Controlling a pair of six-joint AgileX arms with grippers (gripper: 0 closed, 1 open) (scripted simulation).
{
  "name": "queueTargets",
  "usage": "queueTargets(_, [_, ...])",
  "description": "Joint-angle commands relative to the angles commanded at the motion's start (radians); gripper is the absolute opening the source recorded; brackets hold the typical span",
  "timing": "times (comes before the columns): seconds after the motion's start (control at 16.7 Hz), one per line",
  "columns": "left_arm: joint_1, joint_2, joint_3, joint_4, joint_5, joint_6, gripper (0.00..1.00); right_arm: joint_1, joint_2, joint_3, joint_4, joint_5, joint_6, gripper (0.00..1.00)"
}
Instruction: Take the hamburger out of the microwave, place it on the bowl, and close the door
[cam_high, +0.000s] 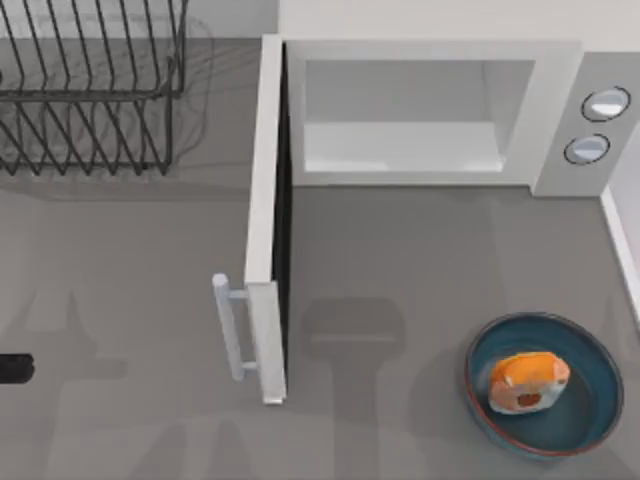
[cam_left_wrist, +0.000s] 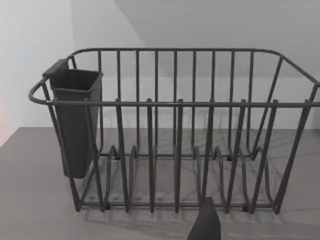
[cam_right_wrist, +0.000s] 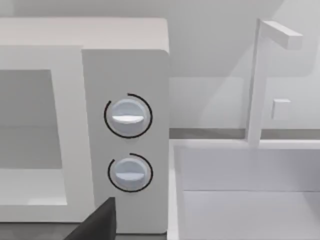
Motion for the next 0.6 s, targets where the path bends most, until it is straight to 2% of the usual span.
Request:
queueTargets(0.18, [0.0, 0.0, 0.0, 0.0, 0.0, 0.0, 0.02, 0.0, 0.0, 0.0, 0.0, 0.0, 0.0, 1.0])
queueTargets(0.6, [0.0, 0.0, 0.0, 0.0, 0.0, 0.0, 0.0, 0.0, 0.0, 0.0, 0.0, 0.0, 0.0, 1.0])
